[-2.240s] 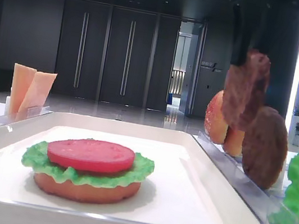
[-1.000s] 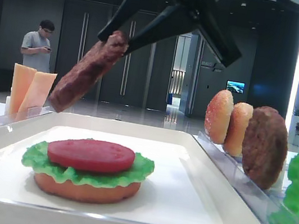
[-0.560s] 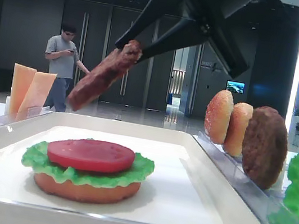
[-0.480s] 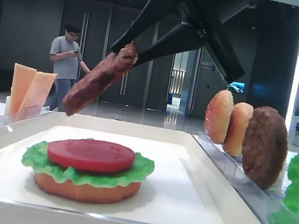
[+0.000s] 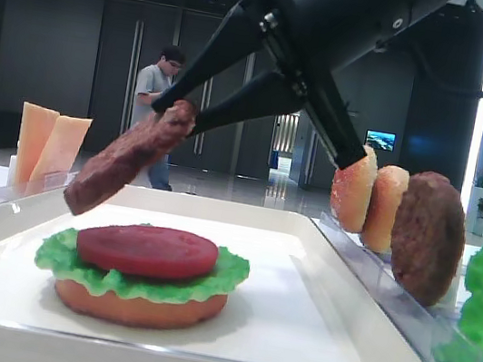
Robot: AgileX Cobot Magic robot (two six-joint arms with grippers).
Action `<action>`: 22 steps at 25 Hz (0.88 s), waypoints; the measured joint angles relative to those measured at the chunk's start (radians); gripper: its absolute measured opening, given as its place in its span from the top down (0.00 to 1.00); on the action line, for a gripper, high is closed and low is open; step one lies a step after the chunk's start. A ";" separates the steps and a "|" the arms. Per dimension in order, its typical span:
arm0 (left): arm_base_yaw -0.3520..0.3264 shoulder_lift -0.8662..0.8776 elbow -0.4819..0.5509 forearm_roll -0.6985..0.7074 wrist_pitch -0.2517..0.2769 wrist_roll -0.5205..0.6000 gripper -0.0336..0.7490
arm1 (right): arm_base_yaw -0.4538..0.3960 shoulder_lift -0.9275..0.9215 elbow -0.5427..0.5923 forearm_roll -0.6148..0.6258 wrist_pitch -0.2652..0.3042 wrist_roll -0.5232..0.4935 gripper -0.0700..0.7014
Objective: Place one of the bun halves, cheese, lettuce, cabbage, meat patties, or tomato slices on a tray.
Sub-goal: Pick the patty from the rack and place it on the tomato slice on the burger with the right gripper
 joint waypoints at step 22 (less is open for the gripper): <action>0.000 0.000 0.000 0.000 0.000 0.000 0.38 | -0.030 0.030 0.000 0.017 0.019 -0.034 0.74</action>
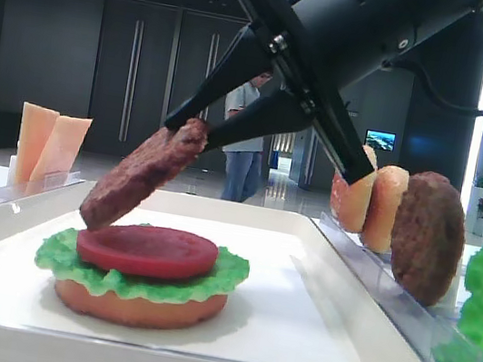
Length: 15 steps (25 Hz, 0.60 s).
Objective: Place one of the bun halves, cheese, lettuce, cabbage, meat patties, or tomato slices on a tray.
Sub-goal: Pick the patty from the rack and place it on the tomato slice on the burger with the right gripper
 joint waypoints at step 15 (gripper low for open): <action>0.000 0.000 0.000 0.000 0.000 0.000 0.38 | -0.002 0.033 0.000 0.015 0.026 -0.003 0.74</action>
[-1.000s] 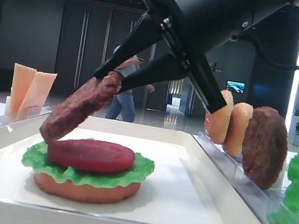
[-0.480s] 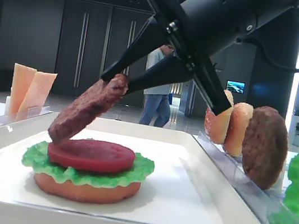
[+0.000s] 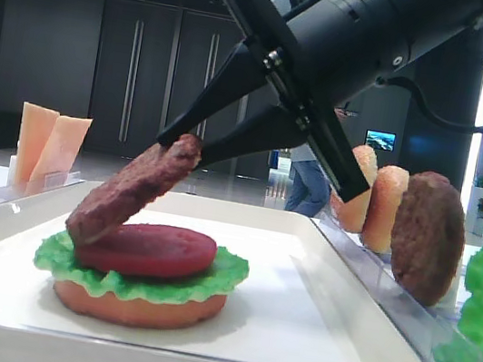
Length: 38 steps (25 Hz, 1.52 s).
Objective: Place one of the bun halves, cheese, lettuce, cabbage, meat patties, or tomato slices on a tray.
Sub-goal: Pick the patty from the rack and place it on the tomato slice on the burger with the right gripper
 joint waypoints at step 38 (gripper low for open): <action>0.000 0.000 0.000 0.000 0.000 0.000 0.38 | 0.000 -0.001 -0.005 -0.185 -0.035 0.151 0.37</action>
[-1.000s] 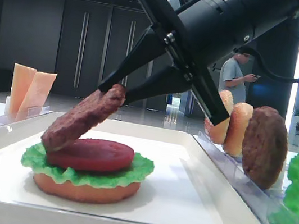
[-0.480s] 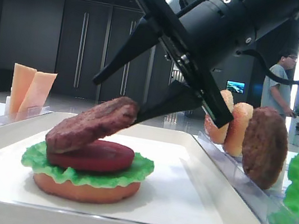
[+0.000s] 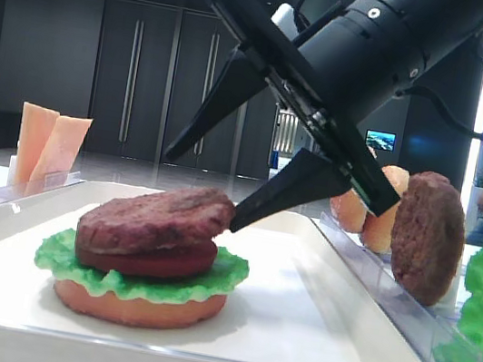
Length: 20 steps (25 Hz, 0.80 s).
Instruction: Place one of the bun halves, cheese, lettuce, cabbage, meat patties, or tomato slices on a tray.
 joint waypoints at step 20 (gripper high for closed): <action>0.000 0.000 0.000 0.000 0.000 0.000 0.38 | 0.000 -0.175 -0.092 -0.443 0.018 0.396 0.37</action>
